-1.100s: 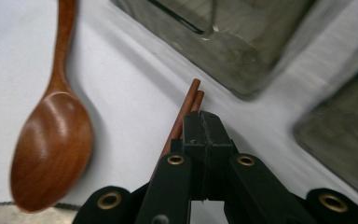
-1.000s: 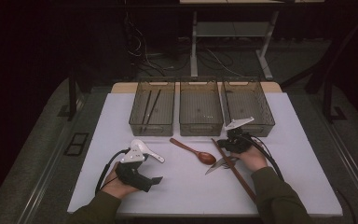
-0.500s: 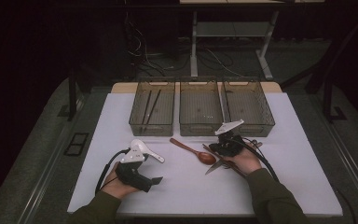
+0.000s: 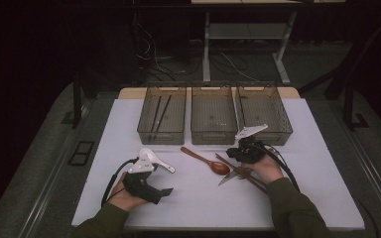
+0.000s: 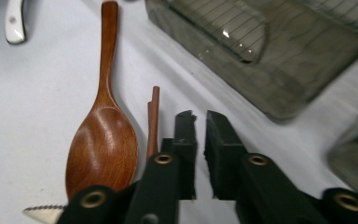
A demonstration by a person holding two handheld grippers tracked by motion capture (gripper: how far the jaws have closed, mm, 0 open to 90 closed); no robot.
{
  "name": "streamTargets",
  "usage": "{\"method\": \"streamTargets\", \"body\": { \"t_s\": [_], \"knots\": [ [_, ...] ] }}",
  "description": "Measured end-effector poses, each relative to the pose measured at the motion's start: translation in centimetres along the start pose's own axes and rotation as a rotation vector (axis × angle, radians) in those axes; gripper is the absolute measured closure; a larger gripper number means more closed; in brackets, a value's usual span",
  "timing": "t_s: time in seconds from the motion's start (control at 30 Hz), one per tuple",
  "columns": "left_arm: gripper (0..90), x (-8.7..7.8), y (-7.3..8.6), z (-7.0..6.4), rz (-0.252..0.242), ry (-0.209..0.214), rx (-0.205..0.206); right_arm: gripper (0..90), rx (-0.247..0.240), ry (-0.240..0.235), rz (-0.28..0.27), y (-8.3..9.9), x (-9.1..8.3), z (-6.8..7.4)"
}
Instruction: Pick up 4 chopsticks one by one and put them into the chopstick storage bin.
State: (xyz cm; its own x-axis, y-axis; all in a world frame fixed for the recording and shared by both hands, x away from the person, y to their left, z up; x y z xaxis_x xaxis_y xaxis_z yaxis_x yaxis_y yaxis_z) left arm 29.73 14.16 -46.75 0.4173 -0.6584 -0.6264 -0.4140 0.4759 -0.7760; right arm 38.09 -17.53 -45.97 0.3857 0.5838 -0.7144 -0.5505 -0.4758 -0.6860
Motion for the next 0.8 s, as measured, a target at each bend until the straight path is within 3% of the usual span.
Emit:
{"method": "streamTargets", "body": {
  "t_s": [0.17,0.4,0.8],
  "knots": [
    [0.0,-0.1,0.0,0.1,-0.007,0.002,0.004,57.6,0.042,-0.023,-0.026,0.5,-2.0,-0.5],
    [0.0,-0.4,0.0,0.0,-0.021,0.010,0.011,46.4,0.070,-0.047,-0.041,2.1,-4.9,-1.0],
    [0.0,-0.8,-0.1,0.1,-0.056,0.031,-0.016,45.8,0.053,-0.073,-0.052,5.9,-8.4,-0.6]
  ]
}}
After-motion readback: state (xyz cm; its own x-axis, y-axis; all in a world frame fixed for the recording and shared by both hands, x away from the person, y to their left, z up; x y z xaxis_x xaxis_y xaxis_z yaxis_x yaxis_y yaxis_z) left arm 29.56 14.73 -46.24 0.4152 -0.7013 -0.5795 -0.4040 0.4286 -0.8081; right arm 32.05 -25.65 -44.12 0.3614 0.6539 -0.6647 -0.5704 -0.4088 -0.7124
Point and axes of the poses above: each handheld gripper's, and its own axes: x roughly forward along the jaws, y roughly out of its underside, z roughly to its left, the point moved 4 cm from there along x, roughly forward along the jaws, and after that the axes turned 3 degrees about -y, right-handed, at the moved point
